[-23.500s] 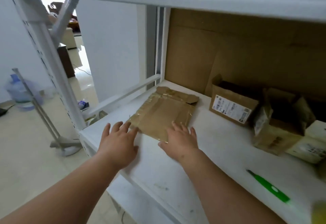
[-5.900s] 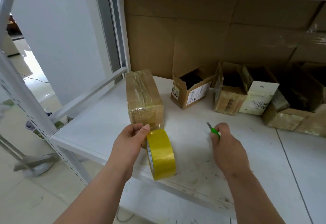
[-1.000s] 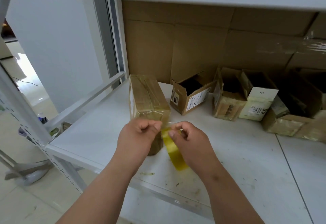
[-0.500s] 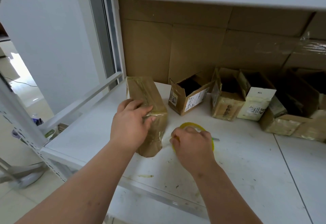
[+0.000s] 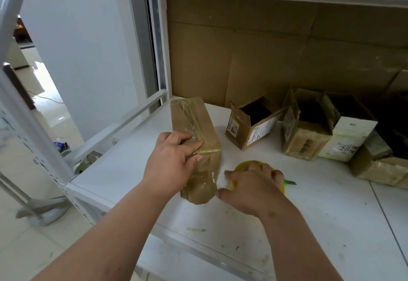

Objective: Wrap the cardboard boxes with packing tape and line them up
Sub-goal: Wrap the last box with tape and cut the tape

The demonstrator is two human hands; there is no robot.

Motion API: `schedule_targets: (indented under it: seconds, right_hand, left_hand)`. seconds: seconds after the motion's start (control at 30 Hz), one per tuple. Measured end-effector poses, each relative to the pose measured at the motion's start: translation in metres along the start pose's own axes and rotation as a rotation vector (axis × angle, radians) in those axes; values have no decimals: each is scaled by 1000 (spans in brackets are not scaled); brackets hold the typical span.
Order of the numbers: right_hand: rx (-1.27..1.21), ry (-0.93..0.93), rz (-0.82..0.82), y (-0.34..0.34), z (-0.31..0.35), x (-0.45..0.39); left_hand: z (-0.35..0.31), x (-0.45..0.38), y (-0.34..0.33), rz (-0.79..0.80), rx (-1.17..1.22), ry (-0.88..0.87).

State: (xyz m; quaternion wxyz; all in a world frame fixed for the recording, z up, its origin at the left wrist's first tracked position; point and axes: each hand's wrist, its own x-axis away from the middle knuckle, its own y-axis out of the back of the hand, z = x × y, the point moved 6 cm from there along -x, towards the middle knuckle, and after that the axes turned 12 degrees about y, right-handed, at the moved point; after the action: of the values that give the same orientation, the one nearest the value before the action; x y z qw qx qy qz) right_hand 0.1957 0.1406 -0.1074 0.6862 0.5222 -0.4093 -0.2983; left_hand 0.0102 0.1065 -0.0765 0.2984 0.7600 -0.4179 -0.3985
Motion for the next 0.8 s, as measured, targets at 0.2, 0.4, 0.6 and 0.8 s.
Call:
schedule_targets:
  seconds: [0.2,0.4,0.6,0.8]
  right_hand:
    - [16,-108,24,7,-2,-15]
    - [1,-131,-61,14,8,-21]
    - [82,-118,-132,17,10,-31]
    - [120,-82,-181,16,7,-35]
  left_hand:
    - [2,0,1,41,-21,-37]
    - [1,2,0,30,-43,-62]
    - [1,1,-2,-30,15,-40]
    - [5,-1,0,89,-1,-68]
